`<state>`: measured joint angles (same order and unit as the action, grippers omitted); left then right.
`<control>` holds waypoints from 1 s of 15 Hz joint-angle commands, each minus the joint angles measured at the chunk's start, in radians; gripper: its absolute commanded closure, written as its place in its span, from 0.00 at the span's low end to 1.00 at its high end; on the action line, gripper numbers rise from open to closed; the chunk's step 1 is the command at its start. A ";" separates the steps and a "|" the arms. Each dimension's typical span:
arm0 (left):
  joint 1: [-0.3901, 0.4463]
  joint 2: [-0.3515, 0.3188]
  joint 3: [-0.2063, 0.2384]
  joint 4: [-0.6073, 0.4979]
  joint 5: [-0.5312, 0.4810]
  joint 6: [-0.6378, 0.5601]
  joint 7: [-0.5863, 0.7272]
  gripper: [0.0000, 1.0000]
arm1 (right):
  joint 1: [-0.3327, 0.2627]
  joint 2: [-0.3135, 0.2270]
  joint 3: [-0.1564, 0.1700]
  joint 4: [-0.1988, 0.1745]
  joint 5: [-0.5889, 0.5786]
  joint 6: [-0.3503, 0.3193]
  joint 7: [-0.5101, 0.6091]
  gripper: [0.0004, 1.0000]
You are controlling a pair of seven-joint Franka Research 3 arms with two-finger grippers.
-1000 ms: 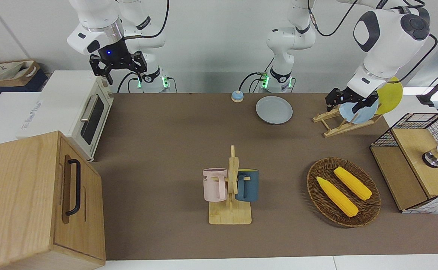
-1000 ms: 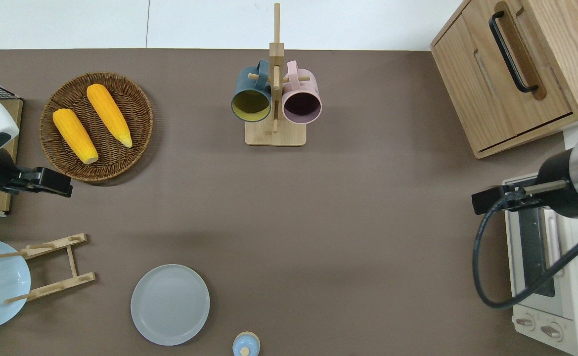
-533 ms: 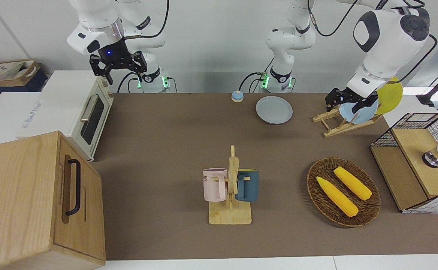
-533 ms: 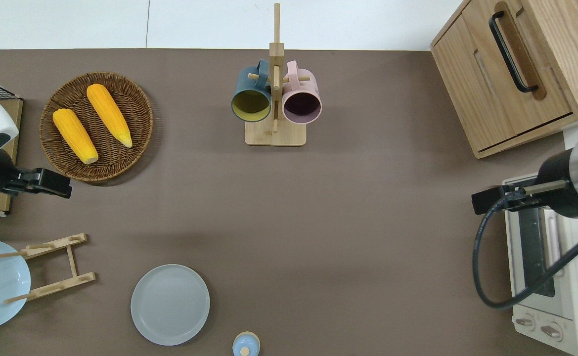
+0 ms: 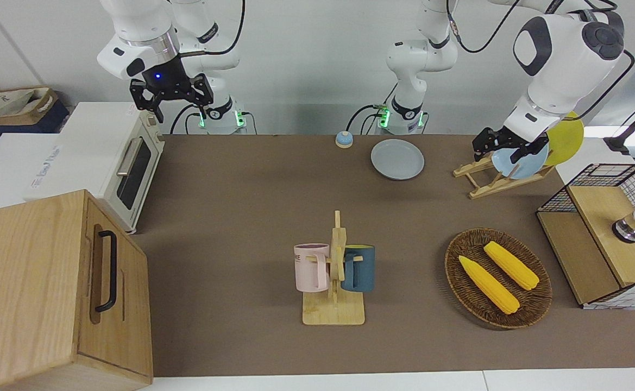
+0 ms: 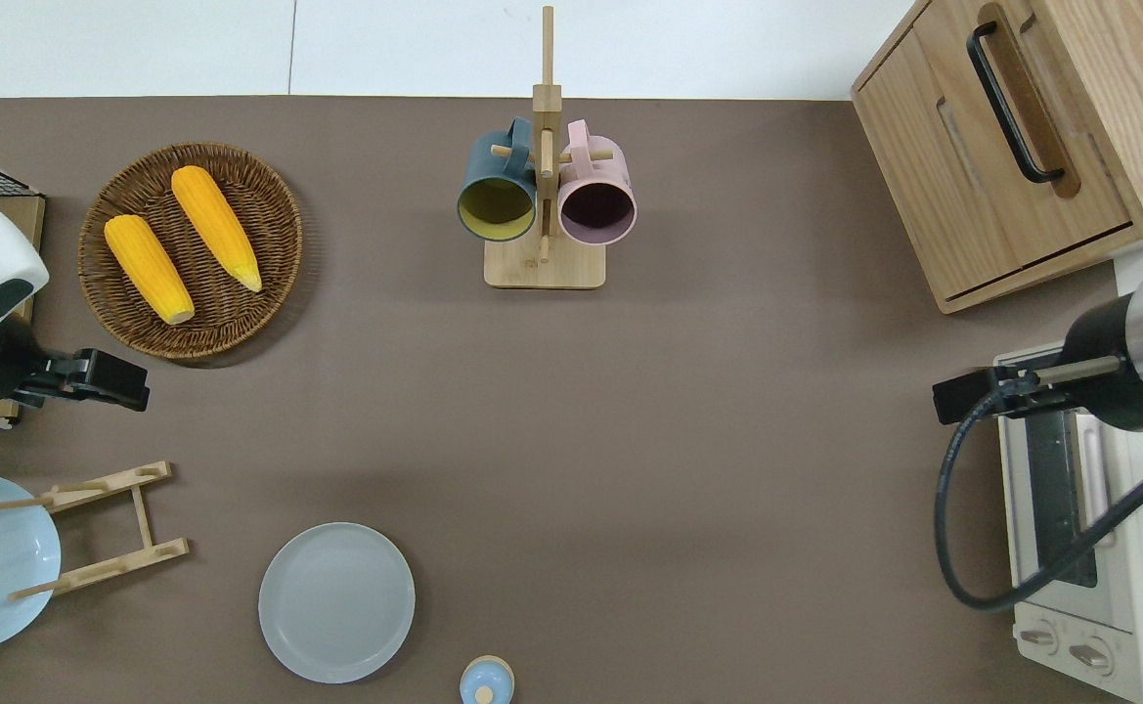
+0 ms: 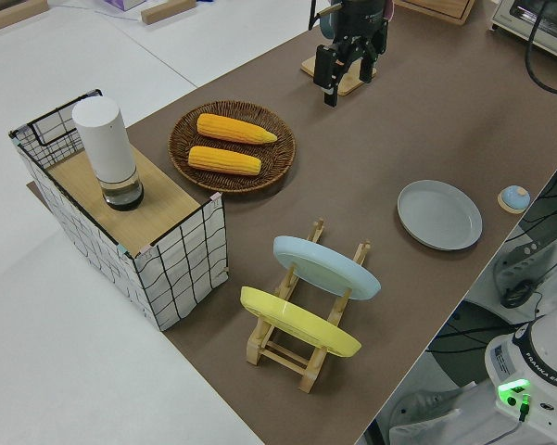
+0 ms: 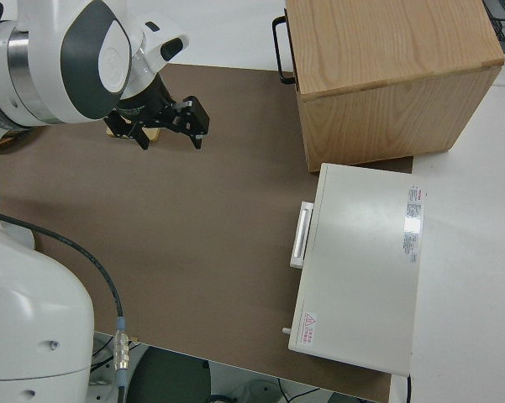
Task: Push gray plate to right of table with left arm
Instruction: 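Move the left gripper down toward the gray plate's near edge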
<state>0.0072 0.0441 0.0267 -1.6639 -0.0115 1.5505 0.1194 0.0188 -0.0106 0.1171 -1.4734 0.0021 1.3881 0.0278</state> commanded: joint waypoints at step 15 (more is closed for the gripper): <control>-0.015 -0.487 -0.025 -0.750 0.016 0.351 -0.099 0.00 | -0.020 -0.006 0.015 0.004 0.010 -0.012 0.000 0.02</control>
<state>0.0048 -0.3106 -0.0025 -2.2358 -0.0115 1.8045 0.0410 0.0188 -0.0106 0.1171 -1.4734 0.0021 1.3881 0.0278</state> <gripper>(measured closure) 0.000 0.013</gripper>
